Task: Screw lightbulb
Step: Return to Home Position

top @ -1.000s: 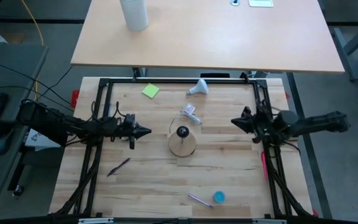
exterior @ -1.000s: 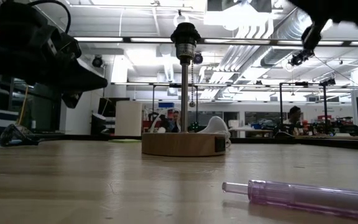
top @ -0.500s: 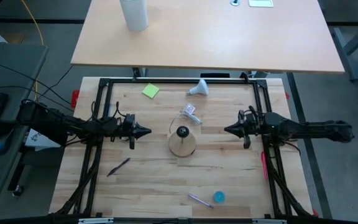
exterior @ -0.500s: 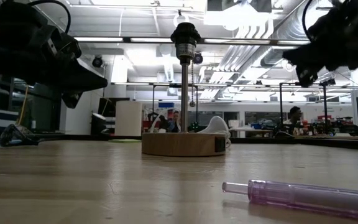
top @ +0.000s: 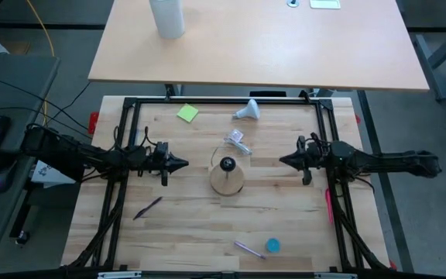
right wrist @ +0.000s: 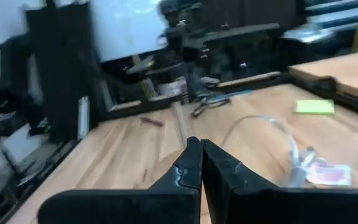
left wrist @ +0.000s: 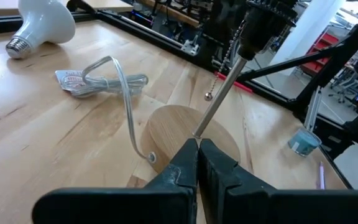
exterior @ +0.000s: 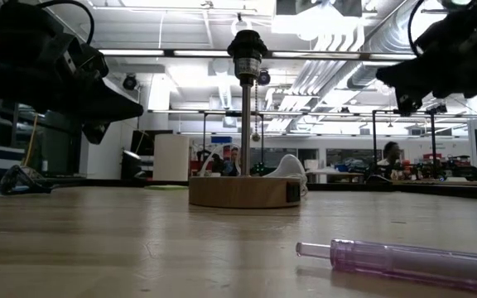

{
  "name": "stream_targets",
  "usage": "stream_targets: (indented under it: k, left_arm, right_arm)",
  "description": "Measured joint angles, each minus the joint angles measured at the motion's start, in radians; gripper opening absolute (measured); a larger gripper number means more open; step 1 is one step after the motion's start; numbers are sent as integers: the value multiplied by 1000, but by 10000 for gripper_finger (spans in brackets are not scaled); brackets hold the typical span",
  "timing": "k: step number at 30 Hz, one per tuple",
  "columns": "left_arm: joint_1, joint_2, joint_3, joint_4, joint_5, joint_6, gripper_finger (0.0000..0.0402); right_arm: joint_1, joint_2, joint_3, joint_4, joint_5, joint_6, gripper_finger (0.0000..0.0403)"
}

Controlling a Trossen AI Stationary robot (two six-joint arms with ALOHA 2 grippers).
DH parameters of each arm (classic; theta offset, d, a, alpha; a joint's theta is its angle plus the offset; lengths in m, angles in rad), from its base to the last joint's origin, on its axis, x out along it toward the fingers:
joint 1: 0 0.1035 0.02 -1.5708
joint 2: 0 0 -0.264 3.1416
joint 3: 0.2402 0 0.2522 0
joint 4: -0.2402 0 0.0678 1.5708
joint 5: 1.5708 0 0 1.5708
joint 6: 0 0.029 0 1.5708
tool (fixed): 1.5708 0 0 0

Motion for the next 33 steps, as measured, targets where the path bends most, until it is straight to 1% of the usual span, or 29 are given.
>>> stream_targets:
  k: [4,6,8,9,20,22,25,28,33]
  left_arm:
    - [0,0,0,0,-1,-1,0]
    - [0,0,0,0,-1,-1,0]
    - [0,0,0,0,0,-1,0]
    - [0,0,0,-1,0,-1,0]
    - [0,0,0,0,0,-1,0]
    - [-10,-18,1,-33,-2,0,0]
    - [-26,-159,1,-139,-1,0,0]
    - [-26,-336,-1,-306,4,0,0]
    - [-25,-612,0,-468,4,0,0]
  right_arm:
    - [0,8,-1,-18,51,72,0]
    - [0,7,-1,-17,112,111,0]
    - [0,7,-1,-69,181,146,0]
    - [-1,7,-1,-99,194,149,0]
    - [0,8,-1,-318,204,147,0]
    - [0,8,-1,-336,203,147,0]
    - [0,7,0,-338,200,147,0]
    - [0,7,0,-338,199,147,0]
    - [0,7,0,-340,195,147,0]
